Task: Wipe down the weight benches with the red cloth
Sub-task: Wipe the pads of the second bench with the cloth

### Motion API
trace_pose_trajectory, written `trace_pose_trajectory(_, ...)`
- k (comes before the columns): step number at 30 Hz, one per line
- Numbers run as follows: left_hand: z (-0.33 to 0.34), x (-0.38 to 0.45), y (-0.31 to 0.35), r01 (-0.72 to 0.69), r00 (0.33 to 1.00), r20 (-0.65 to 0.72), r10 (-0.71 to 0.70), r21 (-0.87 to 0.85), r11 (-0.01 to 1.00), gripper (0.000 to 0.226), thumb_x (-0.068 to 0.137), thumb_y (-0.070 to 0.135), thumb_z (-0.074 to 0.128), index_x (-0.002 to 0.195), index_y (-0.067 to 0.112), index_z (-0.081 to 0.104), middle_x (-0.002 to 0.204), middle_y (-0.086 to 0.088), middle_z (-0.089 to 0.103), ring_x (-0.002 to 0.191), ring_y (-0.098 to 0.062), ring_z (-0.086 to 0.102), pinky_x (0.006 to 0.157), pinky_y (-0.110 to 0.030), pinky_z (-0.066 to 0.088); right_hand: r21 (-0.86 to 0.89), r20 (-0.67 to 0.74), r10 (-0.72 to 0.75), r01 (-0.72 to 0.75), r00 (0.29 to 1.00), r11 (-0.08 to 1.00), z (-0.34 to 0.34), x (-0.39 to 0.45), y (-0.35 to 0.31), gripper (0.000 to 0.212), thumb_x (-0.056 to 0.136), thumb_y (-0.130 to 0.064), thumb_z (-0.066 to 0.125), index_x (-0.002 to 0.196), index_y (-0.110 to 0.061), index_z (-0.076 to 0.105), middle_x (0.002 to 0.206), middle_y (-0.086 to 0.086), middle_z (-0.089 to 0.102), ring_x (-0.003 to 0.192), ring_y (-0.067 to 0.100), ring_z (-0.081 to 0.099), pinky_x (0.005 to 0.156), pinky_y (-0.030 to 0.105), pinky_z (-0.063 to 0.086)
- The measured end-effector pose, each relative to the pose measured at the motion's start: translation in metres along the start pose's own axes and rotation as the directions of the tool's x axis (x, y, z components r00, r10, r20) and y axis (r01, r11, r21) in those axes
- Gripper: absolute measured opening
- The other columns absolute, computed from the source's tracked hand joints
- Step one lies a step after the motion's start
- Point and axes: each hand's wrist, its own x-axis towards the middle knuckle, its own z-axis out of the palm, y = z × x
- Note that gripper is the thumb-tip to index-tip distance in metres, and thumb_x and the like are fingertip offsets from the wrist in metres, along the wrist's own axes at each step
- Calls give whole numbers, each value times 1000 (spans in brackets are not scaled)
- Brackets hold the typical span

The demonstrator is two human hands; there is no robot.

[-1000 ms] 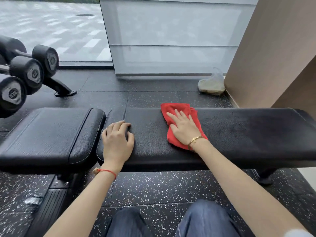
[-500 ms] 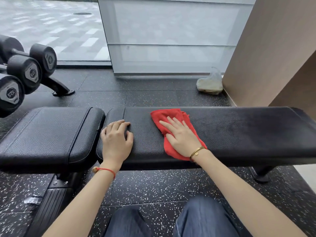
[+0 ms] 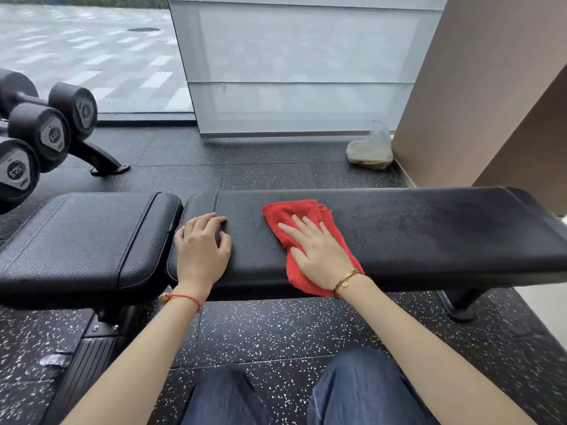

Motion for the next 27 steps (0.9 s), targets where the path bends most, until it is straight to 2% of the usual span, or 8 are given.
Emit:
trace_pose_trajectory(4,1,-1,-1,-1,1000,-10,1,10,1000,31,89,20,60,119,18,66,130,0,62,126,-23,51,109,-45,32,-9,-68,181,-182,981,983,-18,-18,54,54,98,-29,40,150,-37,28,162,-2,17,150,17,12,122,40,2)
trace_pose_trajectory(8,2,-3,1,-12,1000,-6,12,28,1000,32,90,18,59,121,14,66,132,-6,62,126,-27,51,110,-46,33,-26,-74,474,-477,877,878,-43,-4,103,54,99,-29,32,152,-32,23,163,3,12,150,22,9,122,44,1)
trace_pose_trajectory(10,3,-4,3,-13,1000,-1,14,47,999,33,90,17,58,122,13,65,132,-8,61,127,-28,51,111,-48,33,-40,-69,500,-503,863,863,-43,7,101,55,98,-29,31,152,-31,22,163,4,10,150,24,8,122,45,0)
trace_pose_trajectory(12,3,-4,4,-11,1000,3,11,56,998,34,90,17,58,123,13,65,133,-8,60,128,-28,50,111,-48,33,-53,-59,437,-440,898,897,-36,15,81,55,98,-28,33,152,-32,23,163,4,10,150,24,9,122,45,0)
trace_pose_trajectory(16,4,-4,5,-11,1000,8,11,66,998,34,90,16,57,124,13,64,134,-8,60,129,-28,49,112,-48,31,-45,-21,178,-178,984,983,-12,18,21,56,97,-29,38,151,-35,25,163,2,12,150,23,10,122,44,0)
trace_pose_trajectory(20,2,-3,3,-5,1000,12,4,59,998,34,90,16,57,124,14,64,135,-6,60,129,-27,49,113,-47,31,-16,17,-43,44,999,999,8,19,-24,56,96,-30,39,151,-36,25,163,0,14,150,20,10,122,42,-3)
trace_pose_trajectory(24,-5,1,1,-5,1000,21,5,-30,1000,34,90,14,58,123,13,65,132,-6,61,127,-26,51,112,-46,33,15,51,-56,56,997,998,8,28,-26,55,98,-29,37,151,-36,24,163,-1,11,150,19,7,122,41,-5)
trace_pose_trajectory(27,-21,2,-15,-18,998,-60,16,-37,999,34,87,12,60,121,13,65,126,-5,64,122,-26,55,109,-46,38,19,76,-61,59,995,998,10,44,-35,55,99,-29,35,152,-35,22,163,-1,9,151,19,6,122,42,-5)
